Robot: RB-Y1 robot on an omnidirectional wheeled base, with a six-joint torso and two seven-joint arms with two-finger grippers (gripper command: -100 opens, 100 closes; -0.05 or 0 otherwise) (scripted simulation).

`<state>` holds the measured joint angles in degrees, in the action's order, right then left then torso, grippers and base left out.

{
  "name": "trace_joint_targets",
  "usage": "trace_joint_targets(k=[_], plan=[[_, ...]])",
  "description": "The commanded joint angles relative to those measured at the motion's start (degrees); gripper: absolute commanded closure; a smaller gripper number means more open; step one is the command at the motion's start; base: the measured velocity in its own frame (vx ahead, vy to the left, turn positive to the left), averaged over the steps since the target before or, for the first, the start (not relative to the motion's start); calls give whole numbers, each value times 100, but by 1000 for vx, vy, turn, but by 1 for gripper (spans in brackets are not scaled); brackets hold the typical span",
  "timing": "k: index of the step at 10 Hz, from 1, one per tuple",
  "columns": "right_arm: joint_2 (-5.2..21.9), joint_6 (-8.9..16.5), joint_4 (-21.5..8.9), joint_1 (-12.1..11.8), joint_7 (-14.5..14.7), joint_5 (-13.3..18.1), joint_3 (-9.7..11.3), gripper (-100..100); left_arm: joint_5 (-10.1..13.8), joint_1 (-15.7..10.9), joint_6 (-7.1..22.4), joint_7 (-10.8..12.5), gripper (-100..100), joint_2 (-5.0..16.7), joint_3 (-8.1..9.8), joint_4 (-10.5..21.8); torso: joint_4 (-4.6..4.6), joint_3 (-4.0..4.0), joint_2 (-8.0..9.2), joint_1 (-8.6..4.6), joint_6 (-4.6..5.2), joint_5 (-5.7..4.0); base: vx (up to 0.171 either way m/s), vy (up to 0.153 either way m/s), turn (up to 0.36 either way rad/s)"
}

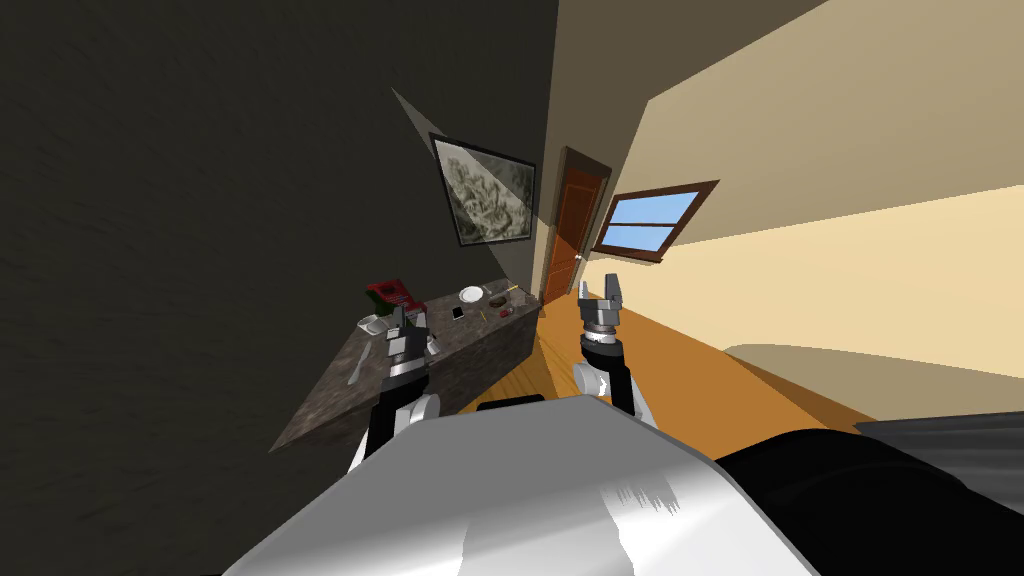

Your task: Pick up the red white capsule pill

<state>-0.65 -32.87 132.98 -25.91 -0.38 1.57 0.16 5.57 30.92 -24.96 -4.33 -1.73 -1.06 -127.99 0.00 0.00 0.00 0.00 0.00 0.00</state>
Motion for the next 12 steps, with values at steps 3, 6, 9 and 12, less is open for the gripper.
trace_joint_targets(k=[3,6,9,12], plan=[[0,0,0,0,0,0,0,0,34,-182,291,214,-100,419,41,5,1,3,6,-7,1,-1,-20,-23,-31],[-1,0,0,1,0,0,1,0,98,-454,765,533,-100,748,106,45,4,9,16,-20,1,-4,-42,-58,-45],[-1,0,0,0,0,0,1,0,158,-671,1198,781,-100,920,164,100,2,4,7,-20,1,-5,-22,-60,-34],[-1,0,0,0,0,0,1,0,192,-788,1612,908,-100,995,197,136,1,2,3,-22,0,-5,-10,-53,-18]])
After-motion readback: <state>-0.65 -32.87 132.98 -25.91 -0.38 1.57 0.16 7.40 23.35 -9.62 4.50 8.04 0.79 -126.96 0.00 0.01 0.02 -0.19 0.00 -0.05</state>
